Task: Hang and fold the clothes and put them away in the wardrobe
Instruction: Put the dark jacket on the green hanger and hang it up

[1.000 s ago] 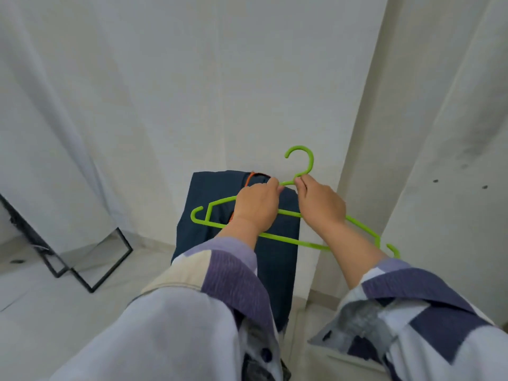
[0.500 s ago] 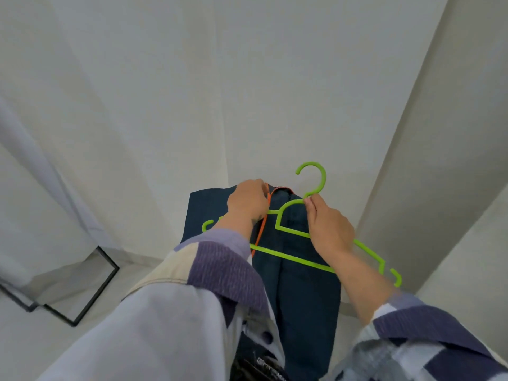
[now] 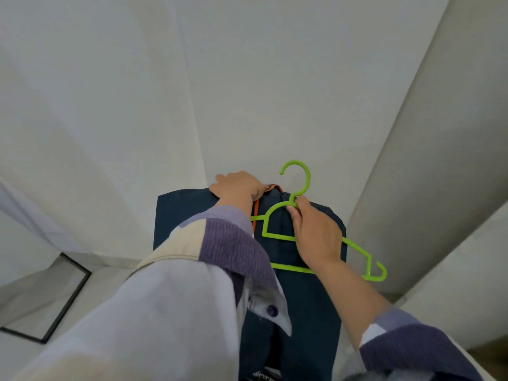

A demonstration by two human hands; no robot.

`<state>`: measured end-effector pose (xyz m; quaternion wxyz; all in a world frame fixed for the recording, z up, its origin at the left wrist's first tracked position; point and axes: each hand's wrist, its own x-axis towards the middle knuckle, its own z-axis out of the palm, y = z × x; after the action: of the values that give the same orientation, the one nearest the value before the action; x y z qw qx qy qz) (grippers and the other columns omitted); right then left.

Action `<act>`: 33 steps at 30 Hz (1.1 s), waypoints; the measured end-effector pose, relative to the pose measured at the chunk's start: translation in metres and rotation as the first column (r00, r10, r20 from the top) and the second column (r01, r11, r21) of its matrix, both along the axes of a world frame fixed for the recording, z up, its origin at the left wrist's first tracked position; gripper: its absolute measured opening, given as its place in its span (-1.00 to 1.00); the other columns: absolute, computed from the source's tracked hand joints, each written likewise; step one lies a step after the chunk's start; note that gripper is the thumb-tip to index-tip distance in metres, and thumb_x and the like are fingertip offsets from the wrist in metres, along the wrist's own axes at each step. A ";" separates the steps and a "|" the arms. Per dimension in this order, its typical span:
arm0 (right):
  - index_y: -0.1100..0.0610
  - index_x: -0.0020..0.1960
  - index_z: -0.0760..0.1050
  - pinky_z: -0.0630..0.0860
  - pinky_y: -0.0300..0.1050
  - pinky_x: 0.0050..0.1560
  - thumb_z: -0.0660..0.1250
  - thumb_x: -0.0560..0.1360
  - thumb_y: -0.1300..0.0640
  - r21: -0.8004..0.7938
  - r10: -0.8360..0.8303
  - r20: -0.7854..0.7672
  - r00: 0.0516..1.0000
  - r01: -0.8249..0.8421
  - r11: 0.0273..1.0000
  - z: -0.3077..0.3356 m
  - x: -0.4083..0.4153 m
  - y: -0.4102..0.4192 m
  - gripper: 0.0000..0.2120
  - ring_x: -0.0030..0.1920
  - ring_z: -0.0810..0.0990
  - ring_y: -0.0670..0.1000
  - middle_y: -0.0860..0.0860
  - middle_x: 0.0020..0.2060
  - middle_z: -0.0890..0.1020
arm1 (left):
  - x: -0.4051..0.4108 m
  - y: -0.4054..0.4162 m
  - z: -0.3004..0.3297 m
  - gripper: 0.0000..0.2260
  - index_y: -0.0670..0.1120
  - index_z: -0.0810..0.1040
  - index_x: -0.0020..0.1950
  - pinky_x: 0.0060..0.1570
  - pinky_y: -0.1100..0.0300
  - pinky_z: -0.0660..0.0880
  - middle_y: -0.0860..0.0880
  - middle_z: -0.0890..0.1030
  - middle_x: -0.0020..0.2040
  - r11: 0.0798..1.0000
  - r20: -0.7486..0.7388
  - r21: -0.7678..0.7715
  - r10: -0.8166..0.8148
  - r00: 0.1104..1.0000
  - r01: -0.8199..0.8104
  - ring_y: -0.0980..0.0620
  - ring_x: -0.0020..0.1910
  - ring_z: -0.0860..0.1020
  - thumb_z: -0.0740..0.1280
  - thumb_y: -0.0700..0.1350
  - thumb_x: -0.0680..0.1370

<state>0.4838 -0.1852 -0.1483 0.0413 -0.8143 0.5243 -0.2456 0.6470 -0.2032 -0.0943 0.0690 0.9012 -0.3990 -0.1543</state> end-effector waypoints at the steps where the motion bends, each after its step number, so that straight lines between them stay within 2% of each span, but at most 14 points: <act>1: 0.02 0.07 0.33 0.22 -0.08 -0.42 -0.02 0.63 -0.11 0.003 0.005 0.004 1.000 -0.005 1.000 0.000 0.000 0.001 -0.74 -0.34 0.37 0.04 -0.08 -0.34 0.45 | 0.001 -0.001 -0.001 -0.48 -0.02 0.44 0.29 0.15 0.01 0.23 -0.08 0.43 0.33 1.000 -0.017 -0.006 0.016 1.000 -0.016 -0.14 0.36 0.27 0.24 0.29 0.48; 3: 0.03 0.04 0.34 0.24 -0.08 -0.41 -0.01 0.63 -0.11 -0.001 0.028 0.014 1.000 -0.028 1.000 0.000 -0.002 0.002 -0.74 -0.33 0.40 0.04 -0.07 -0.33 0.46 | 0.001 -0.001 -0.002 -0.66 -0.02 0.48 0.21 0.05 0.01 0.20 -0.09 0.47 0.29 0.997 -0.078 -0.076 0.029 0.997 -0.035 -0.16 0.31 0.33 0.26 0.11 0.51; 5: 0.04 0.01 0.33 0.27 -0.08 -0.40 -0.01 0.62 -0.11 0.002 0.058 0.025 0.998 -0.058 0.998 0.001 -0.003 0.003 -0.74 -0.32 0.44 0.05 -0.06 -0.33 0.48 | -0.003 0.004 0.006 -0.72 -0.11 0.47 0.22 0.18 0.01 0.27 -0.14 0.49 0.27 0.972 -0.216 -0.220 0.032 0.976 -0.080 -0.20 0.28 0.40 0.22 -0.06 0.54; 6: 0.04 0.00 0.33 0.28 -0.07 -0.38 0.00 0.62 -0.11 0.007 0.078 0.031 0.996 -0.078 0.997 0.002 -0.004 0.005 -0.74 -0.31 0.46 0.07 -0.05 -0.32 0.49 | -0.005 0.007 0.013 -0.71 -0.17 0.46 0.25 0.24 0.01 0.33 -0.19 0.49 0.27 0.937 -0.304 -0.317 0.045 0.952 -0.145 -0.22 0.27 0.43 0.19 -0.14 0.55; 8: 0.05 0.00 0.30 0.32 -0.05 -0.35 0.00 0.62 -0.11 0.039 0.118 0.048 0.992 -0.120 0.992 0.005 -0.006 0.008 -0.75 -0.30 0.47 0.09 -0.04 -0.33 0.49 | -0.005 0.017 0.028 -0.68 -0.28 0.42 0.30 0.16 0.07 0.41 -0.25 0.49 0.28 0.813 -0.497 -0.475 0.067 0.865 -0.336 -0.22 0.26 0.47 0.16 -0.24 0.56; 11: 0.07 0.06 0.29 0.31 -0.04 -0.35 -0.01 0.63 -0.10 0.077 0.131 0.088 0.988 -0.137 0.987 0.006 -0.016 0.019 -0.74 -0.33 0.43 0.12 -0.02 -0.35 0.48 | 0.000 0.036 0.049 -0.63 -0.30 0.38 0.34 0.08 0.10 0.45 -0.25 0.48 0.30 0.629 -0.679 -0.557 0.031 0.733 -0.543 -0.21 0.27 0.47 0.16 -0.17 0.57; 13: 0.10 0.08 0.30 0.30 -0.05 -0.37 -0.01 0.63 -0.09 0.061 0.109 0.109 0.988 -0.116 0.991 0.006 -0.024 0.032 -0.72 -0.35 0.41 0.13 -0.02 -0.36 0.47 | 0.004 0.056 0.061 -0.47 -0.28 0.33 0.37 0.15 0.07 0.44 -0.19 0.49 0.30 0.591 -0.714 -0.564 0.002 0.701 -0.576 -0.18 0.25 0.48 0.28 0.01 0.51; 15: 0.09 0.08 0.31 0.30 -0.06 -0.38 -0.02 0.62 -0.10 0.036 0.095 0.124 0.988 -0.100 0.994 0.009 -0.032 0.045 -0.72 -0.36 0.40 0.13 -0.04 -0.39 0.45 | 0.006 0.079 0.069 -0.25 -0.25 0.31 0.38 0.14 0.11 0.42 -0.15 0.49 0.29 0.690 -0.600 -0.569 0.025 0.800 -0.448 -0.15 0.25 0.48 0.45 0.16 0.37; 16: 0.08 0.07 0.30 0.30 -0.06 -0.39 -0.02 0.62 -0.10 0.021 0.099 0.133 0.986 -0.102 0.995 0.012 -0.035 0.051 -0.72 -0.37 0.40 0.13 -0.05 -0.41 0.43 | 0.008 0.090 0.070 -0.26 -0.24 0.36 0.35 0.09 0.14 0.43 -0.16 0.51 0.26 0.743 -0.479 -0.571 0.044 0.877 -0.349 -0.15 0.24 0.49 0.49 0.15 0.34; 19: 0.06 0.04 0.29 0.27 -0.07 -0.41 -0.02 0.62 -0.11 -0.036 0.139 0.173 0.975 -0.135 0.990 0.034 -0.041 0.065 -0.73 -0.40 0.40 0.13 -0.07 -0.46 0.39 | 0.014 0.122 0.074 -0.71 -0.22 0.55 0.05 -0.14 0.17 0.38 -0.19 0.61 0.01 0.795 -0.217 -0.584 0.041 0.975 -0.164 -0.21 0.09 0.56 0.37 -0.01 0.49; 21: 0.06 0.05 0.30 0.29 -0.06 -0.40 -0.02 0.62 -0.12 -0.082 0.161 0.184 0.970 -0.148 0.986 0.053 -0.043 0.071 -0.72 -0.40 0.41 0.13 -0.05 -0.46 0.41 | 0.011 0.141 0.082 -0.83 -0.16 0.54 -0.10 -0.16 0.17 0.34 -0.21 0.61 -0.04 0.770 -0.168 -0.618 0.063 0.984 -0.155 -0.24 0.04 0.56 0.25 -0.07 0.54; 24: 0.06 0.08 0.32 0.31 -0.07 -0.36 -0.04 0.62 -0.13 -0.139 0.174 0.173 0.969 -0.151 0.979 0.085 -0.049 0.082 -0.69 -0.36 0.43 0.15 -0.01 -0.40 0.46 | 0.003 0.164 0.100 -0.82 -0.14 0.58 -0.01 -0.13 0.15 0.36 -0.21 0.61 0.02 0.757 -0.119 -0.635 0.100 0.988 -0.153 -0.24 0.05 0.55 0.21 -0.12 0.54; 30: 0.06 0.14 0.35 0.24 -0.10 -0.39 -0.05 0.63 -0.13 -0.290 0.148 0.082 0.986 -0.118 0.950 0.135 -0.072 0.098 -0.67 -0.37 0.40 0.14 0.02 -0.39 0.44 | -0.002 0.208 0.128 -0.81 -0.11 0.62 0.02 -0.16 0.14 0.38 -0.17 0.63 -0.01 0.741 0.012 -0.656 0.199 0.980 -0.142 -0.23 0.00 0.57 0.24 -0.10 0.53; 33: 0.07 0.15 0.35 0.26 -0.09 -0.36 -0.05 0.63 -0.12 -0.318 0.136 0.074 0.988 -0.105 0.942 0.152 -0.089 0.102 -0.67 -0.32 0.50 0.21 0.13 -0.31 0.58 | -0.009 0.227 0.136 -0.81 -0.07 0.63 0.00 -0.17 0.14 0.38 -0.15 0.64 -0.02 0.738 0.056 -0.657 0.248 0.967 -0.152 -0.22 -0.01 0.58 0.25 -0.12 0.50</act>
<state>0.3948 -0.0834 0.0040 -0.0484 -0.8285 0.4253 -0.3611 0.6376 0.0234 0.0421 0.3642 0.8677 -0.3322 0.0648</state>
